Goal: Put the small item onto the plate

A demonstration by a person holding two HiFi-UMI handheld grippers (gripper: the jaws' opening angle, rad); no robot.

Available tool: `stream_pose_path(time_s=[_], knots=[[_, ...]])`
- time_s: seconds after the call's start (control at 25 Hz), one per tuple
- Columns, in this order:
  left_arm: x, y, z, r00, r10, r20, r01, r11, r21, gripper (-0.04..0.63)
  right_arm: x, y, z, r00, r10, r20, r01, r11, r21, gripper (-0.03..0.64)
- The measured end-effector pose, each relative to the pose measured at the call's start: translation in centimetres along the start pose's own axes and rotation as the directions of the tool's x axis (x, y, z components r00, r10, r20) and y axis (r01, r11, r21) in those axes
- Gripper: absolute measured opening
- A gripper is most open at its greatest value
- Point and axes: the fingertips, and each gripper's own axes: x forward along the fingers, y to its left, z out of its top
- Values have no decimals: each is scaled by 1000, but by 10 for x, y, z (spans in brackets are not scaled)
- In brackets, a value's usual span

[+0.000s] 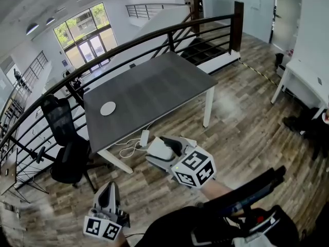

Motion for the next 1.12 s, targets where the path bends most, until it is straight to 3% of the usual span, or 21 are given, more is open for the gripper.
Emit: stream_pose_path(time_s=[0.24,0.68,1.12], knots=[[-7,-6,5,999,-39,0,39,999,3,3,2,8,3,1000,-4,5,4,1000,5,331],[-24,6,7,999,-42,21,42,999,-16,3,5,23,-3,999,-33,-8,33,999,-8,331],[-59,36,2,998,-55,14,55,998,-17,3,25,59,-9,998,-58,8,58,998,-5,331]])
